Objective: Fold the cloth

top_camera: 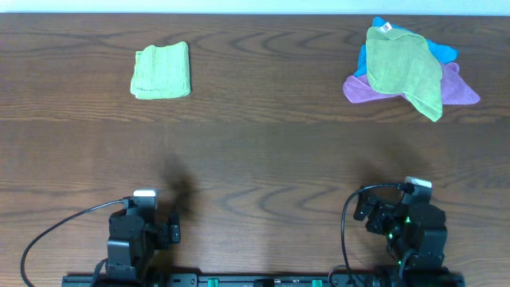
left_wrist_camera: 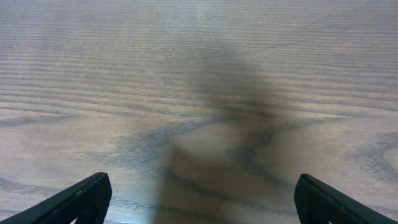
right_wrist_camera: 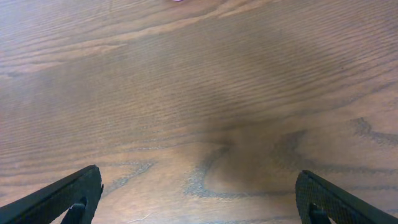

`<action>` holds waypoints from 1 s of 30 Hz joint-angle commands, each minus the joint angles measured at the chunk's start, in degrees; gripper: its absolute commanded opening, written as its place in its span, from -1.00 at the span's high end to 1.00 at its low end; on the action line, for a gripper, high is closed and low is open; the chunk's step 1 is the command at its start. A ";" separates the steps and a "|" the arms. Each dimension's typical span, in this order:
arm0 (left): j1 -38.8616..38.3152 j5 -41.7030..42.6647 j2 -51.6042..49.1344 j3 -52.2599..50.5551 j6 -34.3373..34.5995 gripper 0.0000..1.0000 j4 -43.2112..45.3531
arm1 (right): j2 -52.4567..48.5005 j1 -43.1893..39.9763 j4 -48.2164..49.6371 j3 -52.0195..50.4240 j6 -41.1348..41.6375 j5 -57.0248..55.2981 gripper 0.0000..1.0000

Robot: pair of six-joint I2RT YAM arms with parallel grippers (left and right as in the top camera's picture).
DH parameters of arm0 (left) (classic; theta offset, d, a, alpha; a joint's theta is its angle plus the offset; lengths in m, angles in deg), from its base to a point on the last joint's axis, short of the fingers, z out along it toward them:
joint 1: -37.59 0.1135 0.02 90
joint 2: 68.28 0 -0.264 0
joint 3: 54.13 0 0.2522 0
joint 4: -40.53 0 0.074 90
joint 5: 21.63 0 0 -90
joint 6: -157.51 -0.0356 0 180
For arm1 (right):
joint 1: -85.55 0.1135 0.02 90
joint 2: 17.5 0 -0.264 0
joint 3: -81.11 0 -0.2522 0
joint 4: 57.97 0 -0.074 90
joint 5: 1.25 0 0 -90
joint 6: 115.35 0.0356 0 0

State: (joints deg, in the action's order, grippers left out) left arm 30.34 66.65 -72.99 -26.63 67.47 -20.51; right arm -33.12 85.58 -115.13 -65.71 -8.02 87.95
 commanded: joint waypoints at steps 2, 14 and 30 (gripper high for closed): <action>-0.22 -0.15 0.66 -0.52 -0.85 -0.90 -3.87 | 0.31 0.42 0.07 -0.04 -0.63 0.20 -0.98; -0.22 -0.15 0.66 -0.52 -0.85 -0.90 -3.87 | 0.31 0.42 0.07 -0.04 -0.66 0.20 -0.98; -0.22 -0.15 0.66 -0.52 -0.85 -0.90 -3.87 | 0.28 0.42 -1.20 -0.04 -0.63 0.20 -0.99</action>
State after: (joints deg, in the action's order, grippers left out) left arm 30.34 66.67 -72.99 -26.63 67.45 -20.54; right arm -33.12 85.58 -115.58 -65.71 -8.02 87.95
